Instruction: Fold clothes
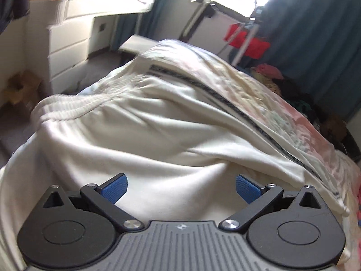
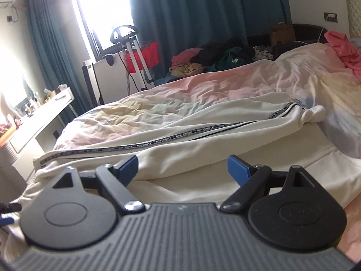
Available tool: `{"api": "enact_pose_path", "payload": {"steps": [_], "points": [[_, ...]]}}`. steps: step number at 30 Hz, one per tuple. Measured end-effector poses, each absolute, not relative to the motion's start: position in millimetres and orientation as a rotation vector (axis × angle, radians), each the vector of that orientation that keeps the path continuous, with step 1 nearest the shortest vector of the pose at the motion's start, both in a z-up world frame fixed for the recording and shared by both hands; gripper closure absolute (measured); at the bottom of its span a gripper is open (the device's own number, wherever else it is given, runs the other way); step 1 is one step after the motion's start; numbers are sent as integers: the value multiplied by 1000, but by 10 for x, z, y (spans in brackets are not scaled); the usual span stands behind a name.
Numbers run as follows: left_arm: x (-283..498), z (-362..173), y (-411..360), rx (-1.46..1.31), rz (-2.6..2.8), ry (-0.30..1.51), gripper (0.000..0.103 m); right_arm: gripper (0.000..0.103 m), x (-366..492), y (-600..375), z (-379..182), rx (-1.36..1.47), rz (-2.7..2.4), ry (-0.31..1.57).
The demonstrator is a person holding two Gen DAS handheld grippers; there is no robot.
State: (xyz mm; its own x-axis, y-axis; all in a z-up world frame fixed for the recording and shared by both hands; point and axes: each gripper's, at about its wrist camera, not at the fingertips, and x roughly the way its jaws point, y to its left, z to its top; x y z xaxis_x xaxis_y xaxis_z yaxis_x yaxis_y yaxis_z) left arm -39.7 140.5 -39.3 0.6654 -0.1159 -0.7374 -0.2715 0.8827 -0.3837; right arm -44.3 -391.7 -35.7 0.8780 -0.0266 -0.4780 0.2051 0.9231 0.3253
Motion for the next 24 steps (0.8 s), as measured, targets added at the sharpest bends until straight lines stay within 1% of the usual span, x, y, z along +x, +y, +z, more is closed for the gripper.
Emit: {"api": "enact_pose_path", "payload": {"steps": [3,6,10,14,17,19,22,23,24], "points": [[-397,-521,2050,-710,219,890,1,16,-472,-4080,-394,484,-138,472],[-391,-646,2571,-888,310,912,4,16,-507,-4305,-438,603,-155,461],[-293,-770,2680,-956,239,931,7,16,-782,-4826,-539,830,-221,465],[-194,-894,2789,-1024,166,948,8,15,-1251,-5363,-688,894,-367,452],[-95,-1004,2729,-1032,158,989,7,14,-1543,-5655,-910,949,-508,493],[-86,-1051,2733,-1056,147,986,6,13,-1665,-5781,-1103,1023,-542,513],[-89,-1074,2743,-1077,126,971,7,14,-1718,-5909,-1397,1127,-556,531],[-93,-1072,2737,-1077,120,965,9,14,-1690,-5935,-1482,1155,-553,522],[-99,-1062,2731,-1070,116,958,13,14,-1632,-5967,-1555,1174,-553,512]]}}
